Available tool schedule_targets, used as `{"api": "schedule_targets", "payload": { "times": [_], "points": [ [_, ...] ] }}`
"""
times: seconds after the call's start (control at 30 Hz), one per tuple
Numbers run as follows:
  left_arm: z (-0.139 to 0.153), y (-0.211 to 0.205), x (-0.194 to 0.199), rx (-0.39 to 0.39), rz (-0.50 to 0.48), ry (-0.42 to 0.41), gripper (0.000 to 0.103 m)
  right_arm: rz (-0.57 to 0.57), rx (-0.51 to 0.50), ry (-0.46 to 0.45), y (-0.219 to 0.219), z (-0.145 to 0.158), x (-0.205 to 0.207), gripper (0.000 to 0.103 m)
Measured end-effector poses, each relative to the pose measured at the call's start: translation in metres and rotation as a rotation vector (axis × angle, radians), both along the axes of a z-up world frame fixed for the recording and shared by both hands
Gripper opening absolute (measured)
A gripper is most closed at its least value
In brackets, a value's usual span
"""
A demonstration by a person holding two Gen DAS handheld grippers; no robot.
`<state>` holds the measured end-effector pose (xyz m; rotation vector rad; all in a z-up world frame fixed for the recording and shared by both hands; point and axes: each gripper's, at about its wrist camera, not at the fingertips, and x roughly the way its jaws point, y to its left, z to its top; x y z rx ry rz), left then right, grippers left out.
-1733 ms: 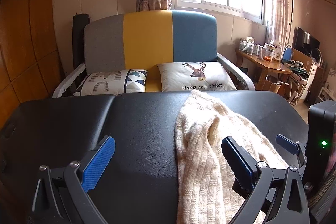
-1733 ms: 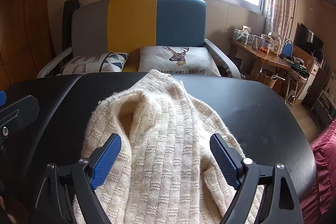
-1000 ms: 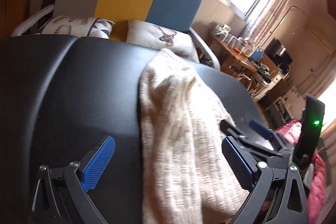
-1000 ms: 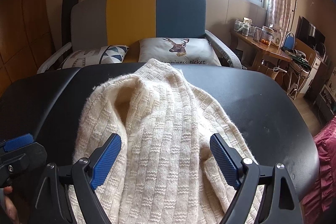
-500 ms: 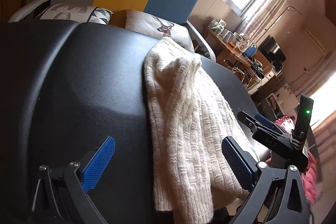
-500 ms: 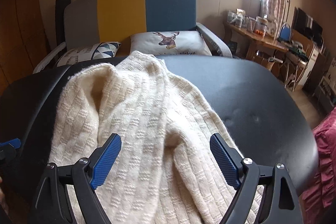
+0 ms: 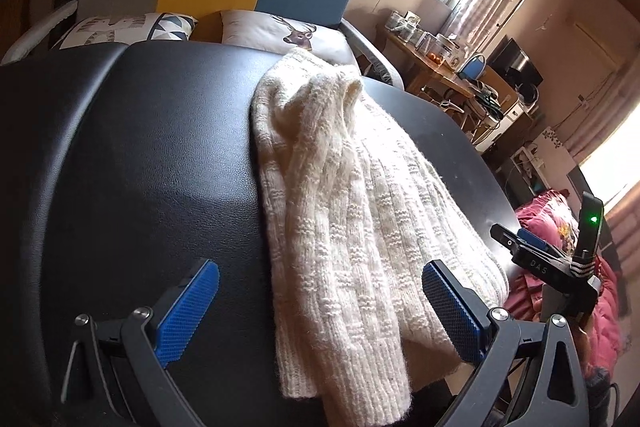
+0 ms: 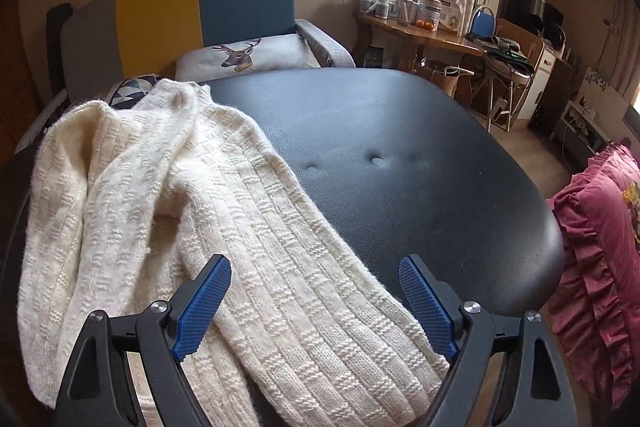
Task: Fold clothes
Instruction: 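Move both grippers over the crumpled cream sweater, surveying it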
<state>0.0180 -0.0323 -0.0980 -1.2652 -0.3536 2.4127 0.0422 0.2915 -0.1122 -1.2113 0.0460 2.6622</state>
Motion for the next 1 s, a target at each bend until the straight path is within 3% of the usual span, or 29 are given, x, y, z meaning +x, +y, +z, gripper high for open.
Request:
{"api": "schedule_targets", "payload": {
  "times": [0.1,0.23,0.37,0.43,0.53,0.67,0.9,1.0],
  "points": [
    [0.001,-0.002,0.002,-0.018,0.017,0.011,0.103,0.022,0.033,0.006,-0.011,0.004,-0.002,0.088],
    [0.009,0.004,0.005,-0.118,0.033,0.070,0.103,0.056,0.046,0.012,-0.023,0.007,-0.005,0.088],
    [0.025,0.017,0.004,-0.256,0.051,0.176,0.103,0.091,-0.020,-0.007,-0.023,0.006,-0.006,0.088],
    [0.026,0.021,-0.004,-0.281,0.030,0.179,0.103,0.106,-0.053,-0.033,-0.017,0.004,-0.003,0.088],
    [0.019,0.021,-0.015,-0.225,-0.011,0.128,0.103,0.121,-0.048,-0.115,-0.006,-0.007,0.003,0.088],
    [0.013,0.024,-0.025,-0.141,-0.057,0.094,0.103,0.115,-0.064,-0.160,0.014,-0.020,0.014,0.088],
    [-0.005,0.047,-0.042,-0.235,-0.089,0.064,0.102,0.069,-0.004,-0.277,0.025,-0.056,-0.008,0.088],
    [-0.008,0.043,-0.042,-0.253,-0.079,0.068,0.102,0.035,0.045,-0.279,0.038,-0.060,-0.021,0.089]
  ]
}}
